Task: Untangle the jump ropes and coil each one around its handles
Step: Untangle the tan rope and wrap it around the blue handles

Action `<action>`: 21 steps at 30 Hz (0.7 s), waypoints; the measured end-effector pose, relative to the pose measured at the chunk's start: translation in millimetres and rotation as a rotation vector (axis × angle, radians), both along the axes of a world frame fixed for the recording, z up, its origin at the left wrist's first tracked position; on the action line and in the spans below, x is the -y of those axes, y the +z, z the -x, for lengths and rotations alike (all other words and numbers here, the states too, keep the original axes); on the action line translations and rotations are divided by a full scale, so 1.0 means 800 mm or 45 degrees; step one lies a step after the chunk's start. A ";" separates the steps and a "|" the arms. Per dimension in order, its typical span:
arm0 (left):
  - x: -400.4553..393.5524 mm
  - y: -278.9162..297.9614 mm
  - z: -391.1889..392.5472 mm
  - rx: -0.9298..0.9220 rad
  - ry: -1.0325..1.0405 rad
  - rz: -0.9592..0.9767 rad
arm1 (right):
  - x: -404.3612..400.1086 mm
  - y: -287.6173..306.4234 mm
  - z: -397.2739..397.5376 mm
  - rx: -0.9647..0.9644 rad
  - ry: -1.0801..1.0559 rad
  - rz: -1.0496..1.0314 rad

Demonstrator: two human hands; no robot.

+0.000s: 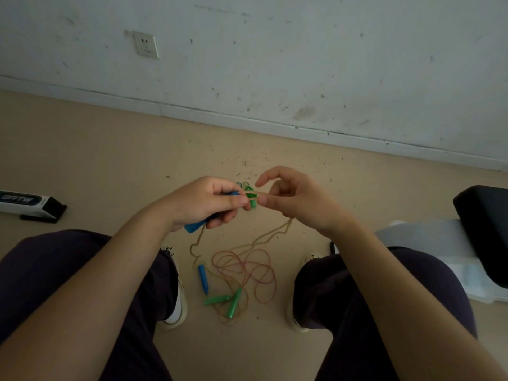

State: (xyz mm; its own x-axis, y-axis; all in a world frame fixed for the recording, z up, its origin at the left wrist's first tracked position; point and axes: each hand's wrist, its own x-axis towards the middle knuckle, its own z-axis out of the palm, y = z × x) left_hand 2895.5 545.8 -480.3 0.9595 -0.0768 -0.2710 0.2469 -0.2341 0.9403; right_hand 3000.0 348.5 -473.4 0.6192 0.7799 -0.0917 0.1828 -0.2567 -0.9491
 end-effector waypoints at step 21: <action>-0.029 0.000 0.004 -0.077 0.105 0.182 | 0.016 -0.004 -0.024 0.060 -0.220 -0.134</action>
